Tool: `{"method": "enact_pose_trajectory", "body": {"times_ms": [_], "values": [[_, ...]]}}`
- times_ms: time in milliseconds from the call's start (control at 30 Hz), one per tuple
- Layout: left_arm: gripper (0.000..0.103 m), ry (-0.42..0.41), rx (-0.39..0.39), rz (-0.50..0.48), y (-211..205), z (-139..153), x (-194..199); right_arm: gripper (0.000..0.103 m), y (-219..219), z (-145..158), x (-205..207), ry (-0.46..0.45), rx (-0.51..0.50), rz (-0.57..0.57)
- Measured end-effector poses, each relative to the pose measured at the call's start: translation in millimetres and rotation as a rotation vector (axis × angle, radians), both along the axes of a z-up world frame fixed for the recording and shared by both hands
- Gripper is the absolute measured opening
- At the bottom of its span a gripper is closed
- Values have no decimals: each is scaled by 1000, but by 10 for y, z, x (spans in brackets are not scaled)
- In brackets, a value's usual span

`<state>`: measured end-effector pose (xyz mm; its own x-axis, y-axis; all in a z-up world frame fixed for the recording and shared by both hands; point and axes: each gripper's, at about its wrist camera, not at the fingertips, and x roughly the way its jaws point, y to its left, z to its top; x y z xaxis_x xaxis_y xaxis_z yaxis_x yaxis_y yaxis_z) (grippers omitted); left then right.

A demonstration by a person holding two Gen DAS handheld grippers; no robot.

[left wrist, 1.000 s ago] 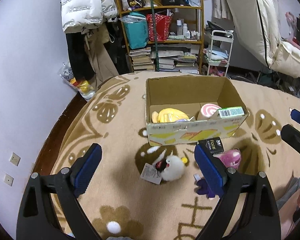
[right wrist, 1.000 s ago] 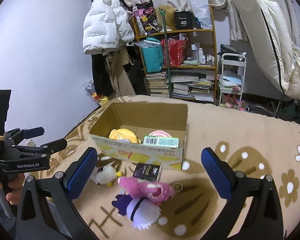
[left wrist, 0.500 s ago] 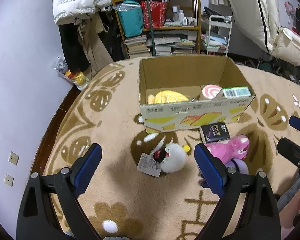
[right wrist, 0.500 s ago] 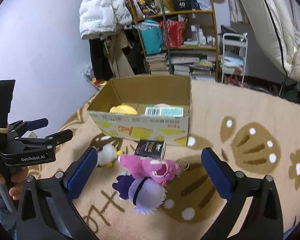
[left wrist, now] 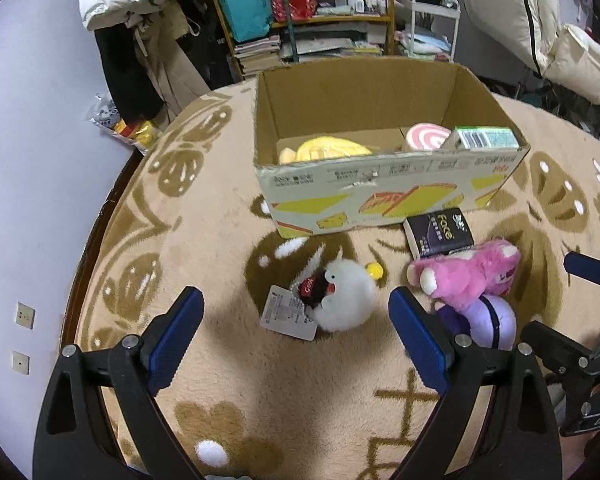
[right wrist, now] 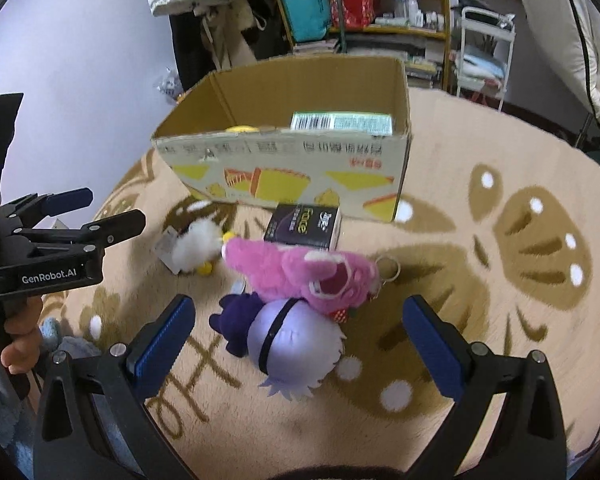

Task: Organize soft objects
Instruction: 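Lower both tools toward the plushes on the rug beside the box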

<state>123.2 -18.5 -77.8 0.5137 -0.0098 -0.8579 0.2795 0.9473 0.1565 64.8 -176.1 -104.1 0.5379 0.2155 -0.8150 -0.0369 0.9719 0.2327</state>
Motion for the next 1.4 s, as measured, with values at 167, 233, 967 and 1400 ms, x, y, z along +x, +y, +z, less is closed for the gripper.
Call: {"method": "enact_pose_trajectory", "body": {"times_ms": [167,233,967,1400], "values": [[93,41,23,-5,-37,-146,45,103,15,-96,26,48,-1,3],[93,52,35,-8,-53,-218,67,103,15,-137,30,65,13,9],[93,179,3,-29,-167,-736,357,103,178,-665,282,266,20,42],[83,166,95,-35,-274,-957,449,103,244,-825,359,315,32,37]]}}
